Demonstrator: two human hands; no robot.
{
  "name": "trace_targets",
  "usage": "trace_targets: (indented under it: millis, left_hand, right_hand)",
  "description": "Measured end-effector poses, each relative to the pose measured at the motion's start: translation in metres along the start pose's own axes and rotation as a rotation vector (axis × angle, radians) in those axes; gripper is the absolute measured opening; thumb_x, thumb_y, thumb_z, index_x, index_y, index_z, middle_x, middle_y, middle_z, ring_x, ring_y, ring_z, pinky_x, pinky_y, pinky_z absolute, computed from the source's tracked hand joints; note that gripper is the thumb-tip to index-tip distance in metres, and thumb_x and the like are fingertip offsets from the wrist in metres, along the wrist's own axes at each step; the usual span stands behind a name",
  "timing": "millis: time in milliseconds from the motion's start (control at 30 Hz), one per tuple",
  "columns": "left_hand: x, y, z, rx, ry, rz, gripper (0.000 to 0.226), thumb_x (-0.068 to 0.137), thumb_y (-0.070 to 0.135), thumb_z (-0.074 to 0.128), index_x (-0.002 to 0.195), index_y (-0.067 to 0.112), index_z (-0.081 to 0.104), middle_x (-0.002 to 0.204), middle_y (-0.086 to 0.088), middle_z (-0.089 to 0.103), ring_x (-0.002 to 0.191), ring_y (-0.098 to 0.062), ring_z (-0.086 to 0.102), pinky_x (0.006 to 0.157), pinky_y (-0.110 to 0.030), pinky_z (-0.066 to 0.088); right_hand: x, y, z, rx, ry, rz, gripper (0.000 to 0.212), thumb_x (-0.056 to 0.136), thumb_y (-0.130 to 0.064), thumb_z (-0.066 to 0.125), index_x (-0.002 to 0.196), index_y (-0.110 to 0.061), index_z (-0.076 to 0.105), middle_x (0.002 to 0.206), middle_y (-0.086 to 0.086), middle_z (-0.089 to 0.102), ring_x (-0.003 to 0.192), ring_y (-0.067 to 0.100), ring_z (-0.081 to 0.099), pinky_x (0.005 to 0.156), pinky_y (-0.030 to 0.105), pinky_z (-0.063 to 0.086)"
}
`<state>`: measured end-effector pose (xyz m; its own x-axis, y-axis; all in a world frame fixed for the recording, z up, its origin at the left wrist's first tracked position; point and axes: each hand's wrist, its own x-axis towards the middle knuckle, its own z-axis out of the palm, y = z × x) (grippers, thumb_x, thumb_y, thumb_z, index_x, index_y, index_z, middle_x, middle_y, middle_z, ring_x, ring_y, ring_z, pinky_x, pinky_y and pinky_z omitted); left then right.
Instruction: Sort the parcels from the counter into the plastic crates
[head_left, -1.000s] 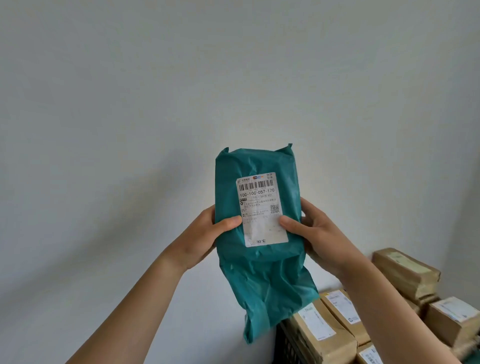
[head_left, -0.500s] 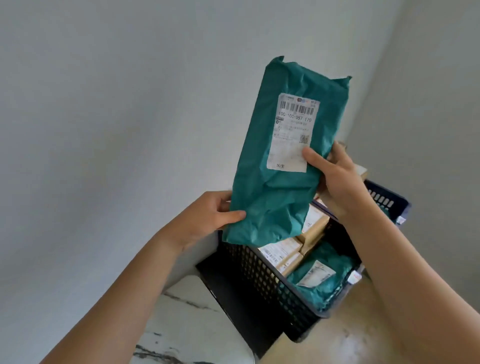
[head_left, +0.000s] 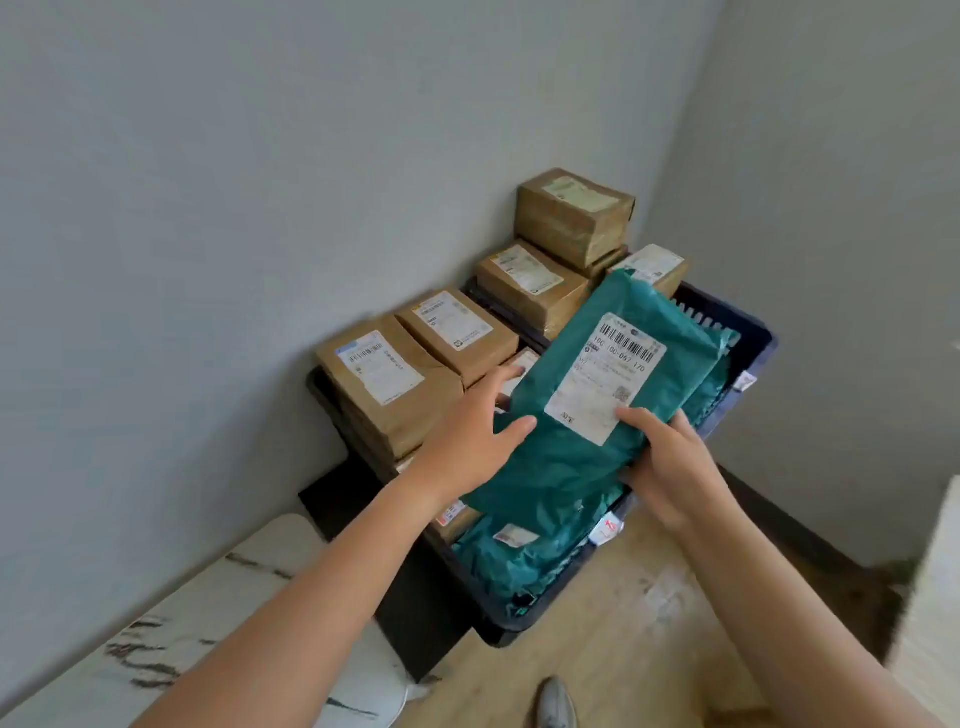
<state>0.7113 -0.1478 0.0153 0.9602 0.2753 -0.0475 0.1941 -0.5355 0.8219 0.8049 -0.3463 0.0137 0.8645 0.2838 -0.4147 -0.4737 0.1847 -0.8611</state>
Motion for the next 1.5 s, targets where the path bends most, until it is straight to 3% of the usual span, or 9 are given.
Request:
trace_targets:
  millis: [233, 400, 567, 700, 767, 867, 967, 1167, 1500]
  left_hand:
    - [0.03, -0.034, 0.06, 0.133, -0.016, -0.072, 0.041, 0.107, 0.011, 0.057, 0.143, 0.03, 0.059, 0.144, 0.013, 0.061, 0.131, -0.004, 0.054, 0.098, -0.004, 0.037]
    - [0.026, -0.055, 0.077, 0.282, -0.135, -0.207, 0.042, 0.108, 0.011, 0.053, 0.147, 0.026, 0.057, 0.142, 0.004, 0.058, 0.131, -0.016, 0.054, 0.105, -0.025, 0.042]
    - [0.014, -0.075, 0.095, 0.513, -0.289, -0.267, 0.029, 0.103, 0.008, 0.05, 0.126, 0.021, 0.062, 0.112, 0.001, 0.051, 0.11, -0.026, 0.059, 0.089, -0.043, 0.051]
    - [0.011, -0.079, 0.116, 0.707, -0.255, -0.19, 0.064, 0.099, -0.003, 0.052, 0.158, 0.018, 0.042, 0.136, -0.01, 0.05, 0.126, -0.03, 0.049, 0.096, -0.042, 0.05]
    - [0.014, -0.075, 0.121, 0.774, -0.211, -0.157, 0.067, 0.1, -0.004, 0.052, 0.162, 0.012, 0.034, 0.15, -0.012, 0.044, 0.14, -0.03, 0.041, 0.104, -0.04, 0.047]
    - [0.014, -0.06, 0.118, 0.787, -0.054, -0.054, 0.051, 0.1, 0.006, 0.055, 0.151, 0.008, 0.05, 0.143, -0.009, 0.055, 0.133, -0.028, 0.05, 0.102, -0.037, 0.049]
    - [0.001, -0.039, 0.116, 0.718, -0.012, -0.158, 0.039, 0.11, 0.031, 0.042, 0.142, 0.013, 0.055, 0.14, -0.004, 0.059, 0.132, -0.024, 0.049, 0.105, -0.037, 0.048]
    - [0.003, -0.053, 0.135, 0.358, -0.545, -0.637, 0.076, 0.109, 0.063, 0.025, 0.168, 0.028, -0.008, 0.176, -0.006, -0.009, 0.162, -0.026, -0.011, 0.13, -0.045, 0.001]
    - [0.008, -0.074, 0.141, 0.379, -0.552, -0.641, 0.079, 0.108, 0.064, 0.029, 0.167, 0.03, -0.01, 0.177, -0.007, 0.0, 0.163, -0.026, 0.006, 0.131, -0.042, 0.011]
  right_hand:
    - [0.056, -0.003, -0.072, -0.356, -0.028, 0.031, 0.056, 0.093, -0.019, 0.077, 0.138, -0.022, 0.043, 0.133, -0.003, 0.066, 0.107, 0.015, 0.072, 0.079, 0.035, 0.063]
    - [0.075, 0.001, -0.079, -0.916, -0.152, -0.138, 0.066, 0.095, -0.031, 0.074, 0.143, -0.034, 0.028, 0.108, -0.014, 0.062, 0.08, 0.008, 0.071, 0.057, 0.025, 0.062]
    - [0.089, 0.012, -0.071, -1.633, -0.299, -0.214, 0.064, 0.097, -0.069, 0.053, 0.142, -0.026, 0.036, 0.116, 0.004, 0.058, 0.101, 0.023, 0.065, 0.074, 0.034, 0.055]
    - [0.099, 0.021, -0.059, -2.085, -0.327, -0.298, 0.069, 0.098, -0.075, 0.041, 0.132, -0.015, 0.048, 0.122, 0.009, 0.058, 0.112, 0.028, 0.061, 0.08, 0.035, 0.054]
    - [0.103, 0.02, -0.054, -2.167, -0.404, -0.397, 0.069, 0.099, -0.071, 0.044, 0.141, -0.016, 0.047, 0.133, 0.01, 0.052, 0.122, 0.028, 0.054, 0.092, 0.036, 0.052]
    - [0.108, 0.019, -0.047, -2.164, -0.848, -0.554, 0.071, 0.101, -0.068, 0.044, 0.161, -0.032, 0.029, 0.167, 0.006, 0.025, 0.154, 0.032, 0.024, 0.125, 0.048, 0.025]
    - [0.121, 0.025, -0.04, -2.117, -1.125, -0.355, 0.076, 0.101, -0.07, 0.04, 0.166, -0.041, 0.01, 0.176, -0.003, -0.004, 0.162, 0.028, -0.007, 0.131, 0.053, 0.0]
    - [0.15, 0.048, -0.03, -2.25, -1.14, -0.095, 0.078, 0.104, -0.07, 0.028, 0.165, -0.039, -0.01, 0.174, -0.002, -0.018, 0.161, 0.031, -0.011, 0.13, 0.052, 0.0]
    - [0.157, 0.061, -0.029, -2.213, -1.134, -0.056, 0.074, 0.107, -0.064, 0.03, 0.167, -0.035, -0.003, 0.175, 0.0, -0.011, 0.162, 0.033, -0.008, 0.13, 0.053, 0.004]
